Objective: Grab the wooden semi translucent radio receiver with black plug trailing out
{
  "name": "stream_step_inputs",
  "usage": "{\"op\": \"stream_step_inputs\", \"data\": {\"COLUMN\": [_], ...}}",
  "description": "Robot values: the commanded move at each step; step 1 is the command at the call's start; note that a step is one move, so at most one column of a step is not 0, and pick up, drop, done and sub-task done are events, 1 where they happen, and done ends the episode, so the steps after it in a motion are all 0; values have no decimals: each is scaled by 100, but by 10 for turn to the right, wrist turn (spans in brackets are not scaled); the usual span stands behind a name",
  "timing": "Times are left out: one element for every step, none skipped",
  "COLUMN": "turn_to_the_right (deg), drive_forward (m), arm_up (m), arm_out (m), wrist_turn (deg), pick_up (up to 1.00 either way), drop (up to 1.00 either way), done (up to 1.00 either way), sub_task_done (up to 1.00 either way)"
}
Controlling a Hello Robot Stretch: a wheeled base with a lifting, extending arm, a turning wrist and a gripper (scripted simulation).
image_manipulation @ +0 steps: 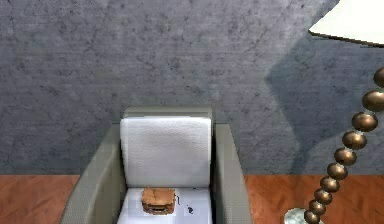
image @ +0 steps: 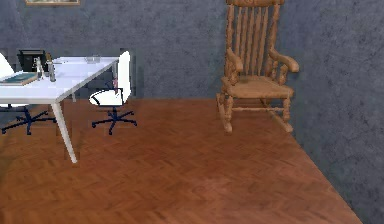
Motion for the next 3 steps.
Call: {"op": "stream_step_inputs", "data": {"turn_to_the_right": [0,0,0], "drive_forward": [0,0,0], "arm_up": [42,0,0], "arm_out": [0,40,0], "wrist_turn": [0,0,450], "pick_up": [0,0,0], "drop": [0,0,0], "done": [0,0,0], "sub_task_done": [0,0,0]}}
